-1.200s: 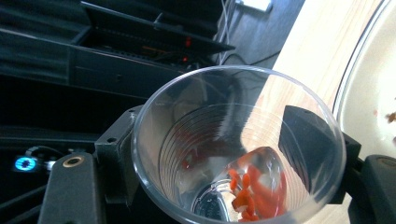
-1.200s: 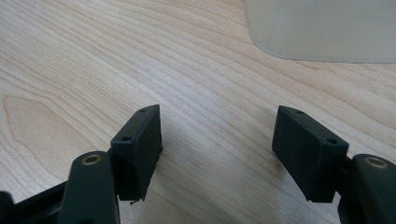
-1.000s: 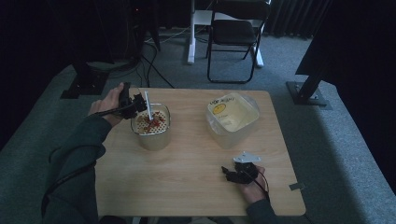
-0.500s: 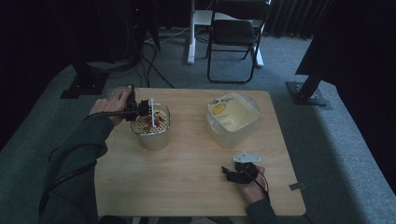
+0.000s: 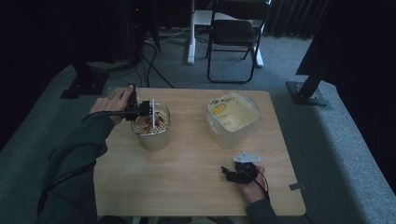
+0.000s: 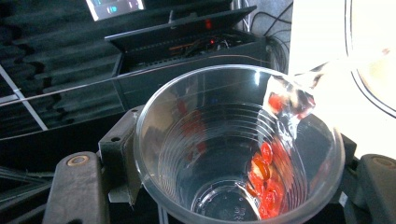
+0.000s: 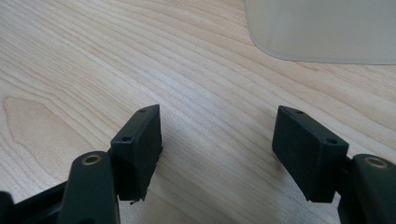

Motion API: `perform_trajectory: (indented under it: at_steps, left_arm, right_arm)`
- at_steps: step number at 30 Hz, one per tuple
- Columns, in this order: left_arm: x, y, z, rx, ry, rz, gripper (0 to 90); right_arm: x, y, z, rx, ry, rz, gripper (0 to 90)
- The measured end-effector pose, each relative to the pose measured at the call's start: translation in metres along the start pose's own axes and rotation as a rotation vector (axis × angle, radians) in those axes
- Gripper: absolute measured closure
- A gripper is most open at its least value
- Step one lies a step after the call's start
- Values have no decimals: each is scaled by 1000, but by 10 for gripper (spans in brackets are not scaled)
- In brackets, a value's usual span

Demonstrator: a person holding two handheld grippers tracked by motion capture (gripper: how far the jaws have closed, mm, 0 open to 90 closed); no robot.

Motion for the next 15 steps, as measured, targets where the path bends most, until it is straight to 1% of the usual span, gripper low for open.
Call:
perform_trajectory:
  at_steps: [1, 3, 6, 8, 10, 11, 14, 15]
  left_arm:
    - [0, 0, 0, -6, -3, -1, 288]
    - [-1, 0, 1, 7, -5, 3, 288]
    - [-1, 0, 1, 4, -2, 3, 289]
    - [-2, -2, 1, 23, -2, 6, 289]
    - [-2, -2, 1, 23, -7, 3, 294]
    - [-1, 0, 0, 9, 1, 4, 294]
    - [-2, 0, 0, 10, -2, -1, 296]
    - [-2, -1, 1, 23, -1, 2, 299]
  right_arm:
    - [0, 0, 0, -1, 0, 0, 324]
    - [0, 0, 0, -1, 0, 0, 324]
    - [0, 0, 0, 0, 1, 0, 324]
    - [0, 0, 0, 0, 1, 1, 324]
    - [0, 0, 0, 0, 1, 1, 324]
    - [0, 0, 0, -1, 1, 1, 324]
    - [0, 0, 0, -1, 2, 0, 324]
    - [0, 0, 0, 0, 2, 1, 325]
Point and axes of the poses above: each handheld gripper's, and its own axes: x roughly forward along the jaws, z roughly out of its top, y roughly to its left, the point moved 7 cm from there along x, roughly forward along the jaws, and after that the axes turned 6 degrees about x, right-handed, at the moved point
